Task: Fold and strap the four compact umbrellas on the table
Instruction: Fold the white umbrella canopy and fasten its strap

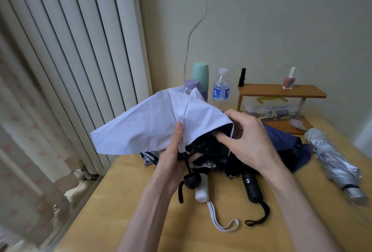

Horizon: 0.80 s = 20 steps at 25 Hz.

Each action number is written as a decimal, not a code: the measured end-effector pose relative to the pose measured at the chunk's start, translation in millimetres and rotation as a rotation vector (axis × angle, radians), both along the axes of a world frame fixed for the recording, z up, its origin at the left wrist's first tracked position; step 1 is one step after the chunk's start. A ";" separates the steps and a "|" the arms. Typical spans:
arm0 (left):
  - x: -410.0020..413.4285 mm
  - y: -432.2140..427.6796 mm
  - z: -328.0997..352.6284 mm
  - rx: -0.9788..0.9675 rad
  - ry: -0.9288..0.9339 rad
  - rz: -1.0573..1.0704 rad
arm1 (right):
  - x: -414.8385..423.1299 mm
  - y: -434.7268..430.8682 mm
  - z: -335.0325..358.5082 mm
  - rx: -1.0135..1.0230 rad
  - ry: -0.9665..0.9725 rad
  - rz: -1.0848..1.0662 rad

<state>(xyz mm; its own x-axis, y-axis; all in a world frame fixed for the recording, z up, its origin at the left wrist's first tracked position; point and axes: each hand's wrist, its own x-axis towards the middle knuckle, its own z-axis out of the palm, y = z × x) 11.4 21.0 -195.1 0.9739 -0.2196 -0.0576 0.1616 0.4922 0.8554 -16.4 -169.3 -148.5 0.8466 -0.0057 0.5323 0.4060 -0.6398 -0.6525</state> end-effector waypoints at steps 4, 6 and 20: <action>1.6 -0.8 -1.3 -0.004 0.042 0.056 | -0.9 -2.5 -11.1 -0.078 -0.399 -0.277; 3.1 -1.8 -3.1 -0.001 0.046 0.068 | -7.2 -3.1 -13.3 -0.213 -0.673 -0.451; 11.9 0.6 -14.8 -0.087 0.109 0.167 | -2.0 -27.2 -25.0 0.155 -0.344 -0.403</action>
